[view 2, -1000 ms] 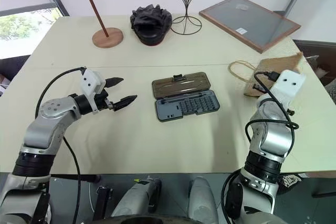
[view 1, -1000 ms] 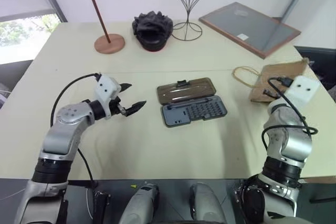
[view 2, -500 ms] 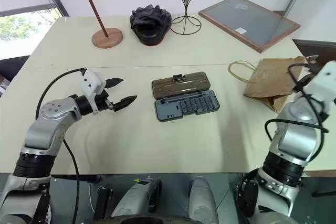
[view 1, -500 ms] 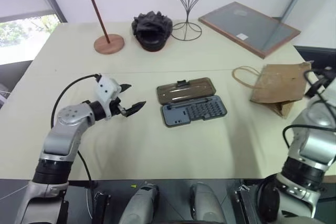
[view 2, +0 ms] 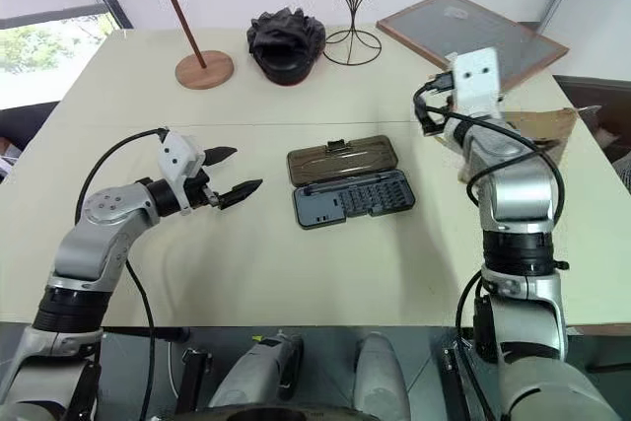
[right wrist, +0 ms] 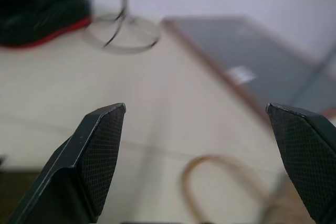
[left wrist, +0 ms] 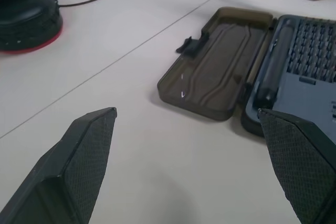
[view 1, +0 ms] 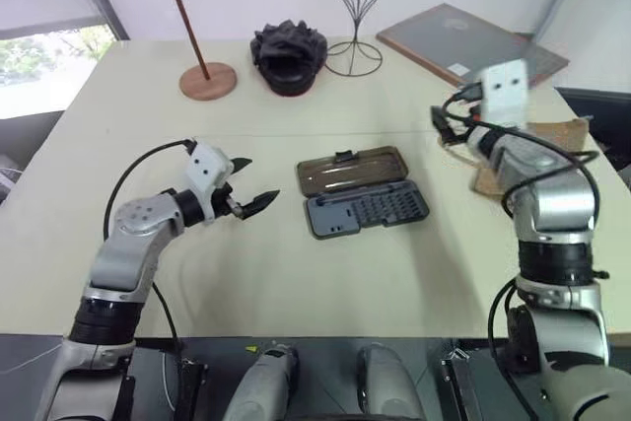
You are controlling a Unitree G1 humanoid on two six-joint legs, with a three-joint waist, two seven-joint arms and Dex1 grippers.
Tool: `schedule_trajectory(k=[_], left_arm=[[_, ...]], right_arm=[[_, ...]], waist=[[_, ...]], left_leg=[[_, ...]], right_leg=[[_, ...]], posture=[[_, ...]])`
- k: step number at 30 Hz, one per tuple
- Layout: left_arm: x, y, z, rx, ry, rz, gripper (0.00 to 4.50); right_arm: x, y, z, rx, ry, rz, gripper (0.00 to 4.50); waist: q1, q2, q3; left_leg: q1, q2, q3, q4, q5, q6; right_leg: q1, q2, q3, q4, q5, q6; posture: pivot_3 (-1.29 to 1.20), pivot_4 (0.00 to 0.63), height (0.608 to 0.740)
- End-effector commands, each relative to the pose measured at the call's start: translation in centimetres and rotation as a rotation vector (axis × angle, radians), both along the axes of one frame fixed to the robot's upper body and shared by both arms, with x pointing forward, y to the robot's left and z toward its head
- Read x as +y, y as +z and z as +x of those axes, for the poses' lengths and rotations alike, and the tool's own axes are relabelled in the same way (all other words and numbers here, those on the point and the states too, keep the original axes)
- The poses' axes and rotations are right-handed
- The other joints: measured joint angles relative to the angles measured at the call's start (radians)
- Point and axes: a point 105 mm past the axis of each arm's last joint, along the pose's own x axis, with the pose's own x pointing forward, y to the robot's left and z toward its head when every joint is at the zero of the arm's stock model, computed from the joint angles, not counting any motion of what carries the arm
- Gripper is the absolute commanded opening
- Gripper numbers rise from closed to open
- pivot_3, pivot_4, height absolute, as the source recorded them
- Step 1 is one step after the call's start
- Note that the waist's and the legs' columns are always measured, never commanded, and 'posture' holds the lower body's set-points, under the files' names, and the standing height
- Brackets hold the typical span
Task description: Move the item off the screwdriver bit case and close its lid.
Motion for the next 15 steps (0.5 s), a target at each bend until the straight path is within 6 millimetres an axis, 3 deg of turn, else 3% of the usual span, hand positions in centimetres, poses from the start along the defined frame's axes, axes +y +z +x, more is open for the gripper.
schedule_trajectory(k=[1,11,15], left_arm=[[0.2,1.2,-0.1,-0.062,0.014,-0.003,4.5],[0.7,0.9,-0.8,-0.068,0.053,0.0,4.5],[0.7,0.9,-0.8,-0.072,0.058,0.001,4.5]], right_arm=[[1.2,0.1,1.1,0.054,0.072,-0.006,4.46],[4.2,-6.0,2.0,0.302,0.114,0.065,4.46],[4.8,-7.4,1.7,0.332,0.116,0.052,4.46]], waist=[[-0.002,0.0,0.0],[-0.005,0.0,0.0],[-0.004,0.0,0.0]], left_leg=[[0.0,0.0,0.0,0.0,0.0,0.0],[0.0,0.0,0.0,0.0,0.0,0.0],[0.0,0.0,0.0,0.0,0.0,0.0]], right_leg=[[0.0,0.0,0.0,0.0,0.0,0.0],[-0.001,0.0,0.0,0.0,0.0,0.0],[-0.001,0.0,0.0,0.0,0.0,0.0]], posture=[[0.0,0.15,0.74],[0.0,0.15,0.74],[0.0,0.15,0.74]])
